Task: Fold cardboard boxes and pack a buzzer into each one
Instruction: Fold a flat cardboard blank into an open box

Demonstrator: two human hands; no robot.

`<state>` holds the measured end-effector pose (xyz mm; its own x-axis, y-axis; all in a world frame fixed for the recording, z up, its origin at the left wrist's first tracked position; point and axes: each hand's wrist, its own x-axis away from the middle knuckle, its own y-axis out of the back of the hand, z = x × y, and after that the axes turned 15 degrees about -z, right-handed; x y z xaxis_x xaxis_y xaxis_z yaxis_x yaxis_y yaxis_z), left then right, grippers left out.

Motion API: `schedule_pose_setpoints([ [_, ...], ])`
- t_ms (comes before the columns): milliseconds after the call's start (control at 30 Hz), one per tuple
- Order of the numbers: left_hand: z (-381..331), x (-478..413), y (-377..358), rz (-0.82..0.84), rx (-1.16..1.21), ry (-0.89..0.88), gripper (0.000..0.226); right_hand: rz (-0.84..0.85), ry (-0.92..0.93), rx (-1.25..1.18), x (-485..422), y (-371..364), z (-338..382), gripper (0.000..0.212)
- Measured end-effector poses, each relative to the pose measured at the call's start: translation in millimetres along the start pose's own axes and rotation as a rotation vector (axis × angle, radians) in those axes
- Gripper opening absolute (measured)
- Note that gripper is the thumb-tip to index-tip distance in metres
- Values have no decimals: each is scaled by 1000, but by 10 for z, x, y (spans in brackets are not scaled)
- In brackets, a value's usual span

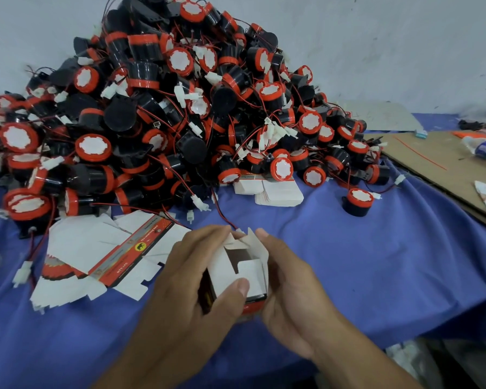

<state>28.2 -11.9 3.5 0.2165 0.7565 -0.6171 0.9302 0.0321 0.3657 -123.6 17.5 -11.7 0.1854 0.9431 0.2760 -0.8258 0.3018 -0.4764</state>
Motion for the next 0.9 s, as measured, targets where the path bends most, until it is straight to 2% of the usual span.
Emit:
schedule_pose_setpoints([
  [67,-21,-12,-26,19,25,50,64,-7,36,19,-1,-34,15,38],
  [333,-110,-22,8,66,12,13,70,-32,209,182,-2,-77,-71,29],
  [600,19,22,43,75,-4,-63,73,-11,254,317,-53,7,-117,49],
  [733,86,33,77,81,-10,-10,84,74,303,336,-60,20,-81,31],
  [900,99,48,94,106,-39,37,91,107,335,379,-36,23,-57,23],
])
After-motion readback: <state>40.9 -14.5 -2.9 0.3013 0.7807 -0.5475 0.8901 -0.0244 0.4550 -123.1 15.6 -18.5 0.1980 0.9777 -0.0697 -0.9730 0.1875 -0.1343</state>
